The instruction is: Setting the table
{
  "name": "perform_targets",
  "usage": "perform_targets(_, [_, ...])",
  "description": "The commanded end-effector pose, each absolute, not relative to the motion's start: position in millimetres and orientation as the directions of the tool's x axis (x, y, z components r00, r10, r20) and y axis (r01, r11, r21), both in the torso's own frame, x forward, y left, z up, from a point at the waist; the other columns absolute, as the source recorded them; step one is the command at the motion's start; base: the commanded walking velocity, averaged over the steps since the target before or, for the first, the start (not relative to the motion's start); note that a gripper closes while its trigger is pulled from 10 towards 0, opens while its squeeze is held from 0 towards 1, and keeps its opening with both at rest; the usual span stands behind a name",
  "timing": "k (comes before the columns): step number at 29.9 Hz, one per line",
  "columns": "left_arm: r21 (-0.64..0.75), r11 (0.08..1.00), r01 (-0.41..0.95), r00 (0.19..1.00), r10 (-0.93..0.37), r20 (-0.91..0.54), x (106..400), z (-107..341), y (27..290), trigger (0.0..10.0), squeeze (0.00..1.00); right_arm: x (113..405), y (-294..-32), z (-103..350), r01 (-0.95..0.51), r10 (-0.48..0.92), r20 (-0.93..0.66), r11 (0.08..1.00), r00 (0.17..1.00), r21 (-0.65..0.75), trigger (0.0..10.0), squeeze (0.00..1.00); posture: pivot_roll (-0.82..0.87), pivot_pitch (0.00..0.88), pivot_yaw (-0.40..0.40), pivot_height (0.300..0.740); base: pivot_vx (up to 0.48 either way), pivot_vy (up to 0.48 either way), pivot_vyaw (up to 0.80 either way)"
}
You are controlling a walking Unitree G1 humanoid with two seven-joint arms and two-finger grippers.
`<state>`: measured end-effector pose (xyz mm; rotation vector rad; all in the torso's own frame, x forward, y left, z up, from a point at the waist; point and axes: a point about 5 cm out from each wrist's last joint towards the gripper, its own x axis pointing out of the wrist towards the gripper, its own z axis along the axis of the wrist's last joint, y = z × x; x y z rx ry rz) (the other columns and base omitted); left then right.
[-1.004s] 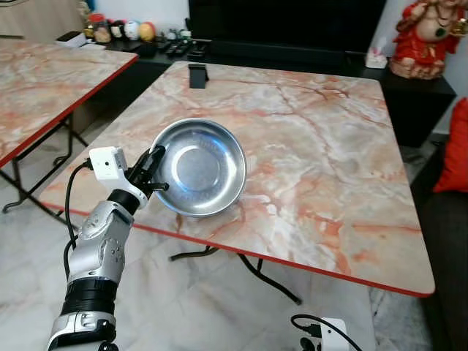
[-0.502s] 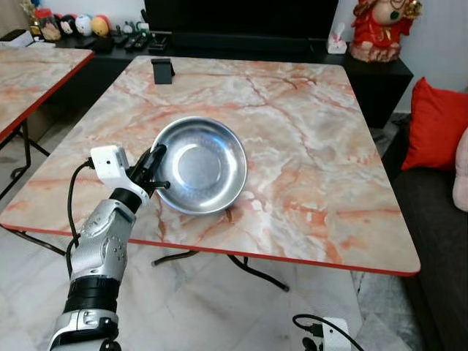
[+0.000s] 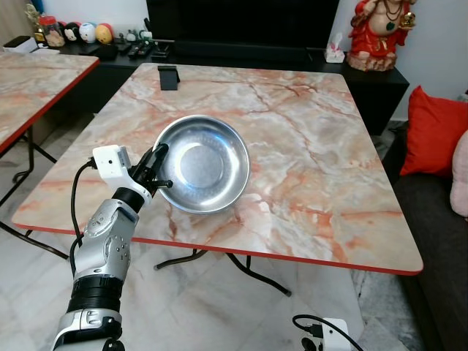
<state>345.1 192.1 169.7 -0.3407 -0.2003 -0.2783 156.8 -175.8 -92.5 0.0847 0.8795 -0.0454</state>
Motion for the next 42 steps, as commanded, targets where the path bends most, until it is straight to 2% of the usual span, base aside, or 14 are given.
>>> perform_targets(1, [-0.303,0.901,0.312,0.935,-0.234,0.266,346.7,177.1,189.2,10.0,0.00,156.3,-177.0,-92.4,0.101,-0.017,-0.767,0.993,0.641,0.063,10.0,0.00,0.08,0.000,-0.024,0.740,0.000,0.000,0.00])
perform_targets(29, [-0.283,0.906,0.314,0.938,-0.249,0.241,346.0,171.0,181.3,10.0,0.00,155.2,-177.4,-93.1,0.109,-0.016,-0.773,0.992,0.634,0.069,10.0,0.00,0.08,0.000,-0.027,0.740,0.000,0.000,0.00])
perform_targets(42, [-0.286,0.910,0.299,0.941,-0.233,0.245,348.2,173.4,185.0,10.0,0.00,155.8,-176.4,-92.9,0.104,-0.008,-0.772,0.992,0.635,0.075,10.0,0.00,0.08,0.000,-0.026,0.740,0.000,-0.253,0.00])
